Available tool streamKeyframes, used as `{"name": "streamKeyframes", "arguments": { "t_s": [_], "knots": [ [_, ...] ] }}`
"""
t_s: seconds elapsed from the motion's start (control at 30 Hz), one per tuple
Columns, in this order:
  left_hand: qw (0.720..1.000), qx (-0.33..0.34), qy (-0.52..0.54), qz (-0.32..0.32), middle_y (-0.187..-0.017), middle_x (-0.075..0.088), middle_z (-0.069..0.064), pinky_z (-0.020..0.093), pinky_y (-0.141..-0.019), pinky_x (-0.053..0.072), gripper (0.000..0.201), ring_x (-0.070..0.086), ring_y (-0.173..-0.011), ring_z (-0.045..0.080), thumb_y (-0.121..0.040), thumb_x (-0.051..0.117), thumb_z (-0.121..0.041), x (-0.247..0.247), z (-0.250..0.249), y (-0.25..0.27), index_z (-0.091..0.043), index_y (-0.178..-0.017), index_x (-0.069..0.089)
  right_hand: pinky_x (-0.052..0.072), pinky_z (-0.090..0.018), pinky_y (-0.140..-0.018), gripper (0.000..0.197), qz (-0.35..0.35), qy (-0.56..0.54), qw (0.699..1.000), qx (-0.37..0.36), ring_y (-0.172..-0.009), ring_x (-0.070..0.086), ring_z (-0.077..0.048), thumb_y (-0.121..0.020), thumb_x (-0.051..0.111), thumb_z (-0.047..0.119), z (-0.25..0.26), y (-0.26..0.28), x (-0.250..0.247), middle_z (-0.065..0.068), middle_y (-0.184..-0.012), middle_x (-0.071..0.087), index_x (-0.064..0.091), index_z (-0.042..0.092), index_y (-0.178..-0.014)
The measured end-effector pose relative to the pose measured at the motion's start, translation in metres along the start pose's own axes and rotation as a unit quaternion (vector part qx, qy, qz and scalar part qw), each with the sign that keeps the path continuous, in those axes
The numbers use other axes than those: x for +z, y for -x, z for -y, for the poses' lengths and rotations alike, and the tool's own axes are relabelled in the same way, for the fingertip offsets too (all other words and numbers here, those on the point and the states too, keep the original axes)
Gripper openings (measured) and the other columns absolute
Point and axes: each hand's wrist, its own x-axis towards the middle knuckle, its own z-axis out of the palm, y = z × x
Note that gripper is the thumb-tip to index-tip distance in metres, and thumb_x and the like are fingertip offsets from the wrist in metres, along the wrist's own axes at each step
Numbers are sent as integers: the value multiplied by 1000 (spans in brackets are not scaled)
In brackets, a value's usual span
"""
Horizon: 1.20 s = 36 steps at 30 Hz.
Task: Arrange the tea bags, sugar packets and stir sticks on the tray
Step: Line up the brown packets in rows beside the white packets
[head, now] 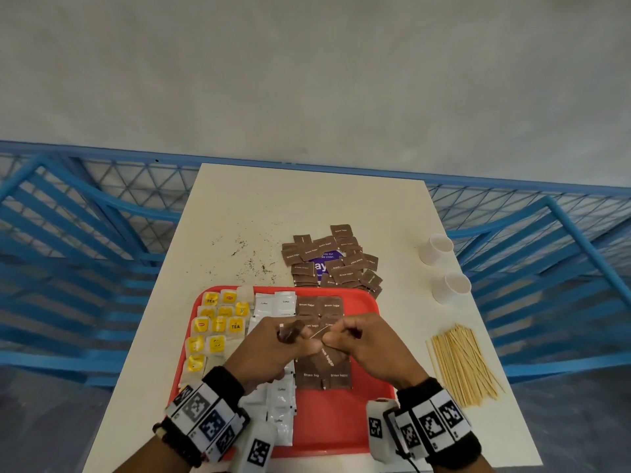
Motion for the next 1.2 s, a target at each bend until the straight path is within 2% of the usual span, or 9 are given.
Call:
{"name": "streamKeyframes", "arguments": {
  "t_s": [0.1,0.23,0.37,0.47,0.6,0.73,0.87,1.1,1.2],
  "knots": [
    [998,-16,37,-48,-49,41,-10,20,-40,28,20,29,-42,9,-88,75,-19,7,6,-1,-13,-76,61,53,-24,-66,5,-45,-77,996,26,-70,64,-11,-88,74,16,-7,-3,12,-2,-78,72,75,12,-90],
    [992,-53,70,-96,-47,38,-6,20,-39,27,23,30,-41,10,-89,74,-19,15,24,2,-13,-74,57,49,-23,-53,6,-111,-141,981,74,-59,61,-14,-83,78,15,-26,4,32,-9,-70,70,76,10,-84],
    [995,-75,-31,-50,-53,64,0,23,-42,33,24,39,-43,11,-90,71,-21,12,46,16,-6,-72,69,46,-21,-51,17,-159,-145,966,146,-49,55,-12,-77,83,17,-57,14,43,-10,-58,64,73,4,-72],
    [990,-131,-51,-32,-74,75,11,24,-45,37,24,44,-47,17,-88,72,-26,2,66,23,-5,-76,72,45,-18,-53,21,-137,-96,967,192,-48,52,-9,-80,81,15,-89,24,47,-4,-54,63,73,-3,-76],
    [984,-164,-52,-55,-75,75,10,22,-40,36,25,42,-41,13,-89,71,-23,-13,82,31,0,-80,70,44,-17,-49,11,-102,-53,960,255,-44,49,-6,-80,81,11,-120,31,54,1,-54,65,75,9,-71],
    [982,-177,-51,-51,-74,74,12,22,-42,35,24,41,-42,11,-87,72,-21,-18,89,36,2,-79,70,43,-21,-47,16,-118,-66,954,267,-43,49,-9,-78,82,9,-128,23,68,-6,-56,66,74,11,-64],
    [983,-174,-51,-38,-77,73,17,21,-42,35,26,41,-42,10,-87,73,-22,-17,91,39,2,-78,68,45,-21,-49,18,-142,-56,949,275,-42,50,-8,-75,84,11,-129,17,75,-7,-56,67,73,1,-67],
    [982,-180,-46,-30,-78,75,13,21,-42,34,25,42,-45,13,-88,71,-23,-18,88,39,2,-84,69,47,-11,-54,24,-170,33,946,275,-49,61,2,-74,86,18,-131,14,81,4,-54,69,69,9,-59],
    [983,-178,-43,-29,-78,75,12,21,-42,34,25,43,-45,12,-87,71,-22,-19,87,40,2,-85,69,47,-14,-58,28,-187,55,941,278,-55,62,-2,-71,87,26,-132,13,81,3,-58,70,66,12,-60]
  ]
}}
